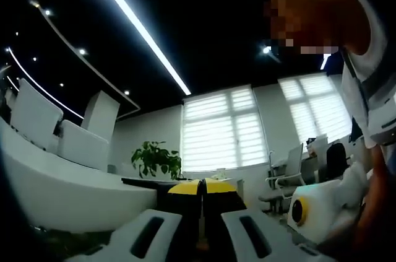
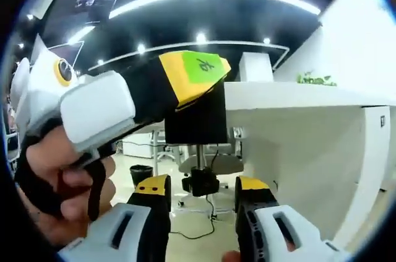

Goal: Clamp the fixed fixture on the desktop, loosen the retaining clip, secure it to the edge of the desk, and tighten the retaining clip.

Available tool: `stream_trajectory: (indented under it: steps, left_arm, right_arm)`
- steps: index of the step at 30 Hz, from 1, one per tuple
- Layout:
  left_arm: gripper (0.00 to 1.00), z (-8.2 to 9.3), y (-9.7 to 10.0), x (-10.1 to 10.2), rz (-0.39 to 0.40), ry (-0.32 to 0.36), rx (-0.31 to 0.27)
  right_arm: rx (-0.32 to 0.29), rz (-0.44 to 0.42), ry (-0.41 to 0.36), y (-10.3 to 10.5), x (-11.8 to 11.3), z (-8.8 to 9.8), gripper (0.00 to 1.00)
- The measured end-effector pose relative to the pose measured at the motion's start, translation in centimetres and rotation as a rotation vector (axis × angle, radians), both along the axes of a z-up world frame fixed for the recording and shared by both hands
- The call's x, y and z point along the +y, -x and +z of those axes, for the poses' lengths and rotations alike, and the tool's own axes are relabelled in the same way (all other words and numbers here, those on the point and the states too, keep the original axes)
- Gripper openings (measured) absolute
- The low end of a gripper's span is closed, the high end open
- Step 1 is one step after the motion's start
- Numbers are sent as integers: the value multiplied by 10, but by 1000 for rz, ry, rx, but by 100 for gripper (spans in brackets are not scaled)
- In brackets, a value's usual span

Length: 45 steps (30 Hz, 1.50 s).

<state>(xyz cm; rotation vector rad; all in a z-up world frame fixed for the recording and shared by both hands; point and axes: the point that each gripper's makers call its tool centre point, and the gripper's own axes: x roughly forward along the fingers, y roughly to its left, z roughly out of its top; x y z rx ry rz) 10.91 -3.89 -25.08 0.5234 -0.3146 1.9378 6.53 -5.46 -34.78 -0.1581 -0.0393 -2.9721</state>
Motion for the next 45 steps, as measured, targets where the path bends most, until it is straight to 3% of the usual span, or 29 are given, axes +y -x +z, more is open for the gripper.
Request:
stream_trajectory:
  steps: [7,16,20,22,26,28,33,43,44,45]
  left_arm:
    - [2,0,0,0,-2,-7,0]
    - [2,0,0,0,-5,-10,-2]
    - [2,0,0,0,-6,-11,-2]
    - [2,0,0,-1,-7,-14,-1]
    - [2,0,0,-3,-6,-19,-3]
    - [2,0,0,-3,-9,-23,-8]
    - [2,1,0,-3,-8,-26,-6]
    - [2,2,1,-4,-18,-57,-16]
    - [2,1,1,-4,-18,-58,-15]
    - [2,2,1,-4,-17,-59,-15]
  right_arm:
    - [-4,-18,-6,4,-3,-5,25]
    - [11,43,-10,9,-1,-6,23]
    - [57,150,-32,9,-5,-5,23]
    - [96,269,-34,8,-10,-5,23]
    - [103,428,-66,5,-11,-4,23]
    - [104,525,-37,4,-12,-5,23]
    - [103,655,-27,2,-14,-5,23]
    - [123,629,-18,2,-13,-5,23]
    - [118,618,-12,1,-13,-5,24]
    - [106,600,44,0,-12,-3,27]
